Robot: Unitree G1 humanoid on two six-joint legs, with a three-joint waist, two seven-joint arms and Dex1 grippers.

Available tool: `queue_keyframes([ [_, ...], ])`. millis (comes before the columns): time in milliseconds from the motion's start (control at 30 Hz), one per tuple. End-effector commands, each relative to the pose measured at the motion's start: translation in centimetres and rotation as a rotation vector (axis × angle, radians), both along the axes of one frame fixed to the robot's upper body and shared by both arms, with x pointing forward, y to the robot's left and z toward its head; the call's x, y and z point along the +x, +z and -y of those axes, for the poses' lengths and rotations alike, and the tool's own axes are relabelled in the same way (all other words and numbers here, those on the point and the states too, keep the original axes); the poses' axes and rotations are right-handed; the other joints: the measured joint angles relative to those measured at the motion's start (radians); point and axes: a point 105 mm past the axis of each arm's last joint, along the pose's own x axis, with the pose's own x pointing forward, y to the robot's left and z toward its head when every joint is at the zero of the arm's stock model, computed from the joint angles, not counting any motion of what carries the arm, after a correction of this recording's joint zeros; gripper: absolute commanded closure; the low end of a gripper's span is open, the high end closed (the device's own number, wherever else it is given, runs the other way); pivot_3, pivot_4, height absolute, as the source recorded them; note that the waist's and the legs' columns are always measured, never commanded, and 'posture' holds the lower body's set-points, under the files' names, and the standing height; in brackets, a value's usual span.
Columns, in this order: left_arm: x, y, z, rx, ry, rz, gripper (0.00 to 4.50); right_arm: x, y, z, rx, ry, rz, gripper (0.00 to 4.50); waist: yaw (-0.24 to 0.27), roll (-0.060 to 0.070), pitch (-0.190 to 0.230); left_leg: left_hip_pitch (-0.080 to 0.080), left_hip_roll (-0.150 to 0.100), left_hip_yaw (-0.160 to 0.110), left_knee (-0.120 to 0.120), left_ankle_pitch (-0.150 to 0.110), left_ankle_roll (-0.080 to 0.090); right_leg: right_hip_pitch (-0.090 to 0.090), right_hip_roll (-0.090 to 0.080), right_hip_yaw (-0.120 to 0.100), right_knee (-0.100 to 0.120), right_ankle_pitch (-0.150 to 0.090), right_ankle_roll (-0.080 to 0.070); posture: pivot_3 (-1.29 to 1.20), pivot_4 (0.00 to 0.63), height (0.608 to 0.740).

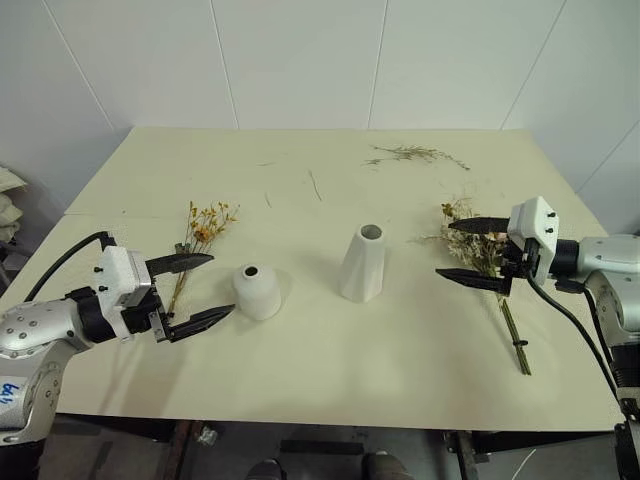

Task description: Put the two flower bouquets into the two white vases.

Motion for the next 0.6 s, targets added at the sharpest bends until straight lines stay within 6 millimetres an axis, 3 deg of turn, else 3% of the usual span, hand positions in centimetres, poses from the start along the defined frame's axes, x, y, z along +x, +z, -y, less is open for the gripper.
queue_keyframes([
  [33,-0.5,0.8,0.3,-0.008,-0.007,0.036,0.02,0.2,1.1,-0.3,-0.007,0.019,0.041,0.0,-0.003,0.0,0.0,0.0,0.0,0.0,0.0,0.0,0.0,0.0,0.0,0.0,0.0,0.0,0.0,0.0,0.15,0.74],
  [200,-1.1,1.5,-1.3,-0.016,0.078,0.06,0.02,1.0,1.1,-0.7,0.014,0.033,0.033,0.0,-0.01,0.0,0.0,0.0,0.0,0.0,0.0,0.0,0.0,0.0,0.0,0.0,0.0,0.0,0.0,0.0,0.15,0.74],
  [300,-1.3,2.5,-4.0,-0.048,0.179,0.045,0.02,1.0,1.6,-1.7,0.021,0.079,0.048,0.0,-0.011,0.0,0.0,0.0,0.0,0.0,0.0,0.0,0.0,-0.001,0.0,0.0,0.0,0.0,0.0,0.0,0.15,0.74],
  [467,-3.2,1.6,-7.4,-0.112,0.252,-0.227,0.02,1.2,3.6,-3.2,0.061,0.123,0.093,0.0,-0.027,0.0,0.0,0.0,0.0,0.0,0.0,0.0,0.0,-0.001,0.0,0.0,0.001,0.0,0.0,0.0,0.15,0.74],
  [600,-3.5,1.4,-10.2,-0.112,0.358,-0.292,0.02,1.0,4.9,-4.6,0.086,0.148,0.13,0.0,-0.026,-0.001,0.0,0.0,0.0,0.0,-0.001,0.0,0.0,-0.001,0.0,0.0,0.001,0.0,-0.001,0.0,0.15,0.74],
])
